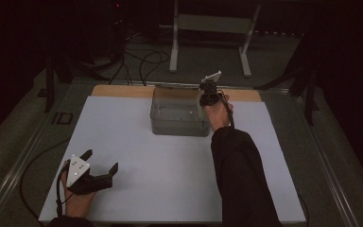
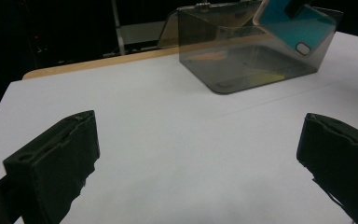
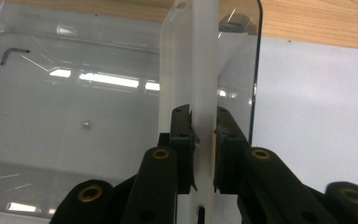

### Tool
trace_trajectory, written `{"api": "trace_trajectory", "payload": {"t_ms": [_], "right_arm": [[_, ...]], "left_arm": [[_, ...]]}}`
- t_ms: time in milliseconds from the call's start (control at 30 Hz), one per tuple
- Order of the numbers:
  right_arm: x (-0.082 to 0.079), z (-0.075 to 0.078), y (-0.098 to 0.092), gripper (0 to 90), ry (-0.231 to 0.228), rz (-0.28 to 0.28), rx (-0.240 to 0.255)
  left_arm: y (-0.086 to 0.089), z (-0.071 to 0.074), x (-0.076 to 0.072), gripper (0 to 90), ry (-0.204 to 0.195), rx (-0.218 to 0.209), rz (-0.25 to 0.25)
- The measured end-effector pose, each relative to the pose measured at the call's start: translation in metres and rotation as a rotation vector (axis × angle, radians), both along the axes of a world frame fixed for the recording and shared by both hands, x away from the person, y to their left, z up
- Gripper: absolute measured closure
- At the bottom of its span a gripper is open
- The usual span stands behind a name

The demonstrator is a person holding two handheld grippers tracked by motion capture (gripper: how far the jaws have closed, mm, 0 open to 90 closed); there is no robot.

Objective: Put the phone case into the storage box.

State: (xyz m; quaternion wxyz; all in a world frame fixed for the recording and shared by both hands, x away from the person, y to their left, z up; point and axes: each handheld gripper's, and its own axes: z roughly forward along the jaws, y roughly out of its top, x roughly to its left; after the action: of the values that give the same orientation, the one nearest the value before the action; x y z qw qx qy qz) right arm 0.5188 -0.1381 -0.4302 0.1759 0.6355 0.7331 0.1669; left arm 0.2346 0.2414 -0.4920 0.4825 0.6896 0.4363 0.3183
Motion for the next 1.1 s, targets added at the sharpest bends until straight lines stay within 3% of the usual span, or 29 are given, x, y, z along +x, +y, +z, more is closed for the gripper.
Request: {"api": "trace_trajectory", "payload": {"t_ms": [733, 1100], "right_arm": [[0.0008, -0.0089, 0.0041, 80.8, 0.017, -0.048, -0.035], [0.0004, -0.0100, 0.0044, 80.4, 0.020, -0.060, -0.027]], "left_arm": [[0.0002, 0.0001, 0.0001, 0.1, -0.001, -0.005, 0.002], [0.0002, 0.0001, 0.0001, 0.1, 0.000, -0.003, 0.001]]}}
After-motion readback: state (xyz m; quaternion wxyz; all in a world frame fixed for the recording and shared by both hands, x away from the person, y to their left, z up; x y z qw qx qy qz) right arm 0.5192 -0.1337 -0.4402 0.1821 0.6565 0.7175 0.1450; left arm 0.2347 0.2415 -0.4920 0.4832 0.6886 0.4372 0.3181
